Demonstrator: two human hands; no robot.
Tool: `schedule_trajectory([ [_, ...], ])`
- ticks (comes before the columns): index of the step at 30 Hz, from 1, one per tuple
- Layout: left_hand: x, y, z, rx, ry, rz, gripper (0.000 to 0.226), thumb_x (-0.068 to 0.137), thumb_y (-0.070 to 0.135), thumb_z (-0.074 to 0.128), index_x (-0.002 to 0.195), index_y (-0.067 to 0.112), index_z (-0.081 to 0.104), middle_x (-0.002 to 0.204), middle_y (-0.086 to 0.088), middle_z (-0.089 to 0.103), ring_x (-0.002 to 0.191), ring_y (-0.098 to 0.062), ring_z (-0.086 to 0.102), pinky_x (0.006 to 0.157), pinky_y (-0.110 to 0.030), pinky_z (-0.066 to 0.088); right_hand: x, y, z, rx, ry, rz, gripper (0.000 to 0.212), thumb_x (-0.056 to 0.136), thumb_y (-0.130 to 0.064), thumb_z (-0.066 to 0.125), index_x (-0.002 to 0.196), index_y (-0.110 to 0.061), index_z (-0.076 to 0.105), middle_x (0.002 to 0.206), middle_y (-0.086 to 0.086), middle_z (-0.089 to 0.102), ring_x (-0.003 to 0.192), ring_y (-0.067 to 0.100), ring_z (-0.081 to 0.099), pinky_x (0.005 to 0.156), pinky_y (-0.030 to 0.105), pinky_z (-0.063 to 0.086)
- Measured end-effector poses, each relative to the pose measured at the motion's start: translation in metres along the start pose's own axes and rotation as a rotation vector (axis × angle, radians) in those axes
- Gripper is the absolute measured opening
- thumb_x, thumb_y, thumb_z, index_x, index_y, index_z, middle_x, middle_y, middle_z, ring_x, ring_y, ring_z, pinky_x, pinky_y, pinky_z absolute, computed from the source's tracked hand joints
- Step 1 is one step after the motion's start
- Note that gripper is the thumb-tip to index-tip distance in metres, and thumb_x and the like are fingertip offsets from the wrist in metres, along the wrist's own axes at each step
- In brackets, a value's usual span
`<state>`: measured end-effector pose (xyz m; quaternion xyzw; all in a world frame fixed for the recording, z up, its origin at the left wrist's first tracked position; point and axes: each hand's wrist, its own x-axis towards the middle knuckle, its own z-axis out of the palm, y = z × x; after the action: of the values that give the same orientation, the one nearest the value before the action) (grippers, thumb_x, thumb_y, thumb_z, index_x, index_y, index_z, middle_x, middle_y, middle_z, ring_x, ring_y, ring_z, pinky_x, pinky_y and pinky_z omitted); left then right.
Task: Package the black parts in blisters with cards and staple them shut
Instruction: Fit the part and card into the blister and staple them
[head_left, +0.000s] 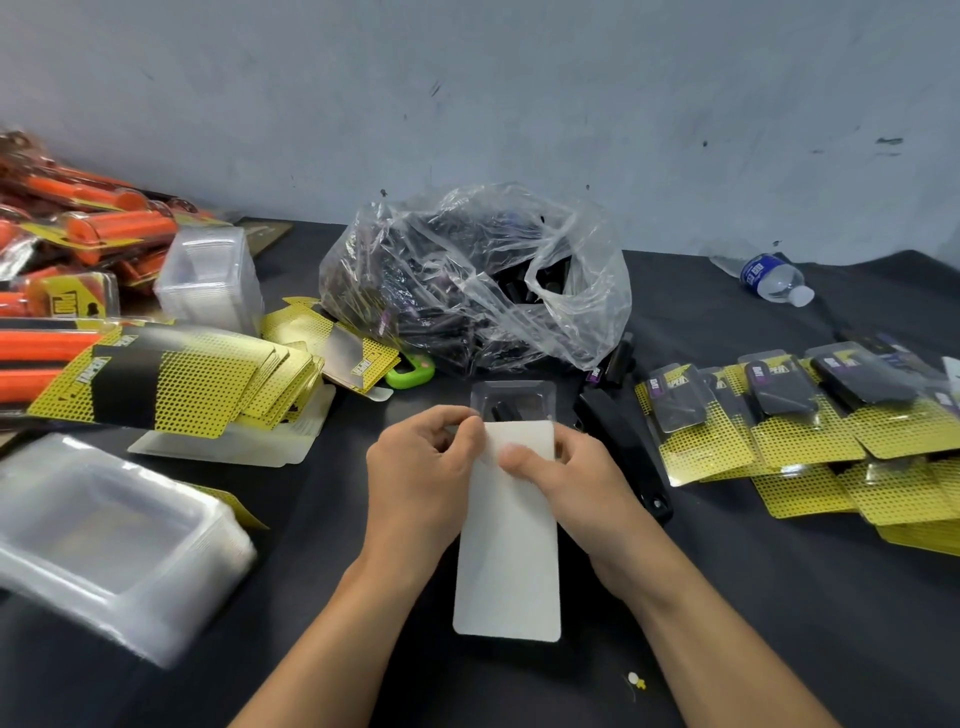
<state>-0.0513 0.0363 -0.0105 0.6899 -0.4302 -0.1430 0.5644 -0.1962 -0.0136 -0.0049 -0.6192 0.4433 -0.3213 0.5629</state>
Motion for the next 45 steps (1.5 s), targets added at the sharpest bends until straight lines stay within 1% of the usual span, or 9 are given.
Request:
schedule_trajectory([
  [4, 0.004, -0.007, -0.002, -0.052, -0.148, -0.109, 0.020, 0.090, 0.024, 0.071, 0.082, 0.042, 0.078, 0.080, 0.022, 0.076, 0.075, 0.002, 0.071, 0.064, -0.015, 0.053, 0.000, 0.001, 0.000, 0.035, 0.002, -0.009, 0.031, 0.087, -0.004, 0.072, 0.107, -0.028, 0.068, 0.091, -0.002, 0.080, 0.082, 0.019, 0.077, 0.075, 0.041, 0.065],
  [7, 0.003, -0.007, 0.000, -0.170, -0.329, -0.241, 0.026, 0.087, 0.008, 0.068, 0.098, 0.027, 0.082, 0.084, 0.000, 0.080, 0.080, -0.020, 0.078, 0.067, -0.034, 0.063, 0.005, 0.005, 0.000, -0.005, 0.171, -0.032, 0.025, 0.088, -0.007, 0.069, 0.103, -0.028, 0.070, 0.090, -0.004, 0.078, 0.082, 0.018, 0.075, 0.076, 0.045, 0.063],
  [11, 0.005, -0.008, -0.001, -0.257, -0.410, -0.287, 0.035, 0.085, -0.001, 0.066, 0.108, 0.020, 0.080, 0.086, -0.006, 0.080, 0.081, -0.021, 0.078, 0.065, -0.031, 0.062, 0.006, 0.009, 0.002, -0.013, 0.273, -0.059, 0.027, 0.089, -0.011, 0.067, 0.108, -0.031, 0.067, 0.091, -0.006, 0.076, 0.082, 0.014, 0.073, 0.075, 0.042, 0.062],
  [19, 0.003, -0.007, -0.005, -0.014, -0.498, -0.130, 0.057, 0.060, 0.013, 0.066, 0.111, 0.037, 0.075, 0.079, 0.008, 0.075, 0.066, -0.010, 0.069, 0.062, -0.027, 0.058, 0.007, 0.012, 0.008, -0.017, 0.299, -0.069, 0.026, 0.087, -0.013, 0.067, 0.103, -0.034, 0.066, 0.088, -0.011, 0.075, 0.079, 0.012, 0.073, 0.078, 0.048, 0.062],
  [30, -0.002, 0.004, -0.006, 0.048, -0.585, -0.030, 0.069, 0.065, 0.032, 0.068, 0.121, 0.068, 0.052, 0.084, 0.010, 0.075, 0.069, -0.012, 0.069, 0.062, -0.028, 0.059, 0.010, 0.012, 0.002, -0.037, 0.357, -0.084, 0.008, 0.090, -0.027, 0.069, 0.097, -0.028, 0.067, 0.083, -0.010, 0.075, 0.074, 0.008, 0.072, 0.071, 0.041, 0.062],
  [33, -0.004, 0.005, -0.005, -0.050, -0.566, -0.096, 0.050, 0.079, 0.027, 0.068, 0.113, 0.062, 0.060, 0.084, 0.008, 0.079, 0.073, -0.011, 0.075, 0.059, -0.027, 0.057, 0.010, 0.012, 0.001, -0.058, 0.372, -0.072, 0.008, 0.090, -0.031, 0.071, 0.094, -0.026, 0.066, 0.082, -0.007, 0.075, 0.070, 0.007, 0.071, 0.067, 0.038, 0.060],
  [37, -0.004, 0.002, -0.001, -0.084, -0.382, -0.104, 0.028, 0.081, 0.031, 0.074, 0.099, 0.052, 0.073, 0.089, 0.016, 0.078, 0.082, -0.003, 0.075, 0.072, -0.031, 0.059, 0.006, 0.007, 0.003, -0.098, 0.317, -0.040, 0.021, 0.089, -0.042, 0.074, 0.086, -0.022, 0.067, 0.080, -0.005, 0.076, 0.070, 0.011, 0.072, 0.066, 0.041, 0.061],
  [41, -0.001, 0.000, 0.000, -0.383, -0.381, -0.186, 0.036, 0.073, 0.019, 0.074, 0.105, 0.036, 0.076, 0.104, 0.006, 0.080, 0.098, -0.013, 0.076, 0.080, -0.030, 0.057, 0.001, 0.001, 0.006, -0.136, 0.190, -0.021, 0.042, 0.088, -0.055, 0.071, 0.087, -0.013, 0.070, 0.083, 0.005, 0.076, 0.078, 0.027, 0.074, 0.076, 0.055, 0.060],
  [45, 0.003, -0.004, 0.003, -0.485, -0.311, -0.286, 0.036, 0.080, -0.001, 0.072, 0.105, 0.024, 0.077, 0.104, -0.004, 0.080, 0.099, -0.026, 0.076, 0.085, -0.045, 0.059, -0.002, -0.003, 0.002, -0.100, 0.077, -0.028, 0.035, 0.079, -0.054, 0.074, 0.092, -0.022, 0.072, 0.088, 0.001, 0.078, 0.083, 0.023, 0.075, 0.082, 0.055, 0.060],
])
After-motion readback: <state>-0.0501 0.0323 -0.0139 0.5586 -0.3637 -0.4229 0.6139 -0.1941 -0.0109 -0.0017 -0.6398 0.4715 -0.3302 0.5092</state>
